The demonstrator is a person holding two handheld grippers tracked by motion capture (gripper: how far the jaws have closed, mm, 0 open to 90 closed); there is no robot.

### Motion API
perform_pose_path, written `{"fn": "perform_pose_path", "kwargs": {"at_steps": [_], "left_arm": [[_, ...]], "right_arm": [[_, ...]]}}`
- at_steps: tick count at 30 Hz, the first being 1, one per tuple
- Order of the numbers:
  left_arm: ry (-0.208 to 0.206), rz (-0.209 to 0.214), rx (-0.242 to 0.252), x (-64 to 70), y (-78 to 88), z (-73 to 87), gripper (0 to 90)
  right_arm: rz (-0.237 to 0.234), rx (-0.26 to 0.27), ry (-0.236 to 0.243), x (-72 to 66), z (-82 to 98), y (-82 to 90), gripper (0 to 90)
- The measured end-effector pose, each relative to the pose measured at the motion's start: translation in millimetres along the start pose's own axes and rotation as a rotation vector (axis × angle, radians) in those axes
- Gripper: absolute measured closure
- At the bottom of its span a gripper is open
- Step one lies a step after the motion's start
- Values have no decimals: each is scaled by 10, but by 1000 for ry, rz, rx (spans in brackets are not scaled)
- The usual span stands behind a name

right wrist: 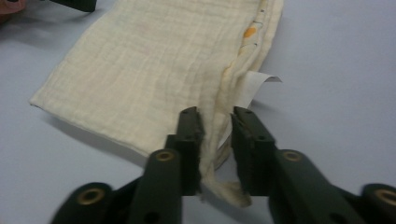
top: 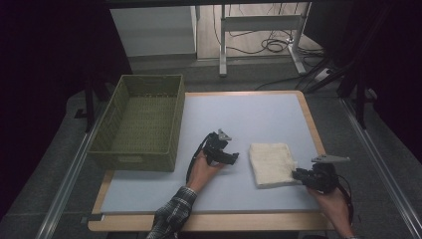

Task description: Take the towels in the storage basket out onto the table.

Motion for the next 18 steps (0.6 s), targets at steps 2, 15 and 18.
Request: {"fn": "perform_pose_path", "kwargs": {"at_steps": [2,15,18], "left_arm": [[-1,0,-1,-1,0,-1,196],[16,101,34,-5,10,-547,337],[7,145,23,53,-108,-681,436]], "right_arm": [[24,-3,3,-1,0,-30,601],[-75,-52,-82,-5,63,-118,793],[-75,-48,-81,-3,68,-116,793]]}}
Point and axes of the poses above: each handheld gripper's, and its own axes: y roughly backward along the jaws, z roughly out of its underside, x roughly to its right, the point moved 4 cm from there along -y, roughly forward along the jaws, and after that the axes turned 14 degrees about -y, right-handed, at the moved point
